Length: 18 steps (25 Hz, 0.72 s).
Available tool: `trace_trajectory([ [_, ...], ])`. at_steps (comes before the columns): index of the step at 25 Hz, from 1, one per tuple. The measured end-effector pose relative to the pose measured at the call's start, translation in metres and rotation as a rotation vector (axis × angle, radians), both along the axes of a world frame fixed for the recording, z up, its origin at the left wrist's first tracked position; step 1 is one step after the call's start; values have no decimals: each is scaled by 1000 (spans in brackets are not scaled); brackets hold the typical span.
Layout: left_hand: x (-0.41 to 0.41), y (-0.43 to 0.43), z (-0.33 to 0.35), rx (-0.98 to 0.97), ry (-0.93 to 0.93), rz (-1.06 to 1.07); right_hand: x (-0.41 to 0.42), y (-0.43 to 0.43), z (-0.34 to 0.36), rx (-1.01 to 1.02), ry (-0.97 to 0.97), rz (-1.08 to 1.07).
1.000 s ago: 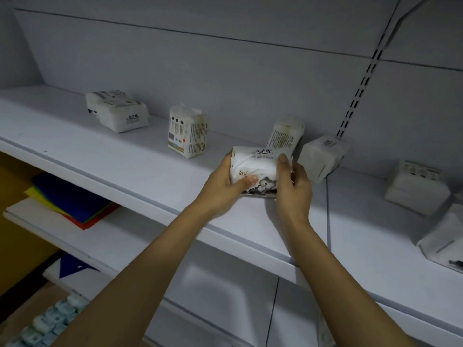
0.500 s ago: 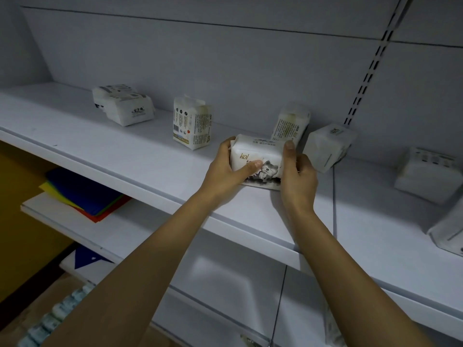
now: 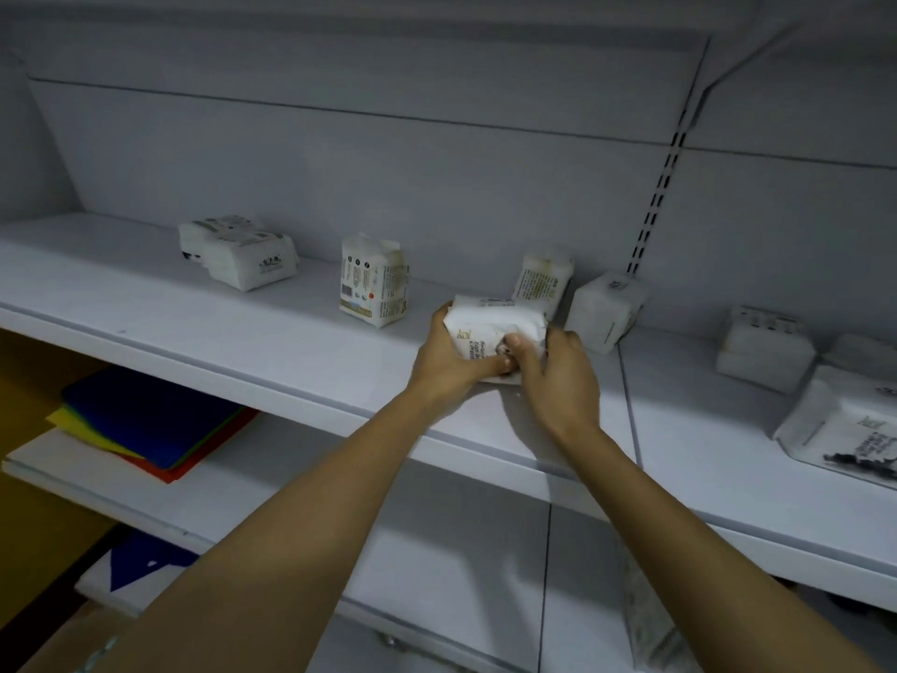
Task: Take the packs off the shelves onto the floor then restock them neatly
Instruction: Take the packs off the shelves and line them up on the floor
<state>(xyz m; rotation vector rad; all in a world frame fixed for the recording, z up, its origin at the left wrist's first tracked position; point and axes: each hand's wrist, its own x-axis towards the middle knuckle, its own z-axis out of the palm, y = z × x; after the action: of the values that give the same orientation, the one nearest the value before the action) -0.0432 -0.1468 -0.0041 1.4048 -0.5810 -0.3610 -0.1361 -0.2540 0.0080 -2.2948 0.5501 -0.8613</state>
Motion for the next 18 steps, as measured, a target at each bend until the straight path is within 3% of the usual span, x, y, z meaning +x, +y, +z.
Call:
trace_trajectory([
  [4, -20, 59, 16, -39, -144, 25, -26, 57, 17, -25, -169, 21],
  [9, -27, 205, 16, -27, -189, 144, -20, 194, 2, 95, -300, 189],
  [13, -21, 334, -10, 112, -221, 179, -13, 296, -29, 617, -230, 380],
  [15, -20, 387, -33, 195, -190, 173, -10, 334, -49, 939, -18, 420],
  [18, -17, 436, -69, 277, -92, 149, 0, 372, -78, 1152, 257, 491],
])
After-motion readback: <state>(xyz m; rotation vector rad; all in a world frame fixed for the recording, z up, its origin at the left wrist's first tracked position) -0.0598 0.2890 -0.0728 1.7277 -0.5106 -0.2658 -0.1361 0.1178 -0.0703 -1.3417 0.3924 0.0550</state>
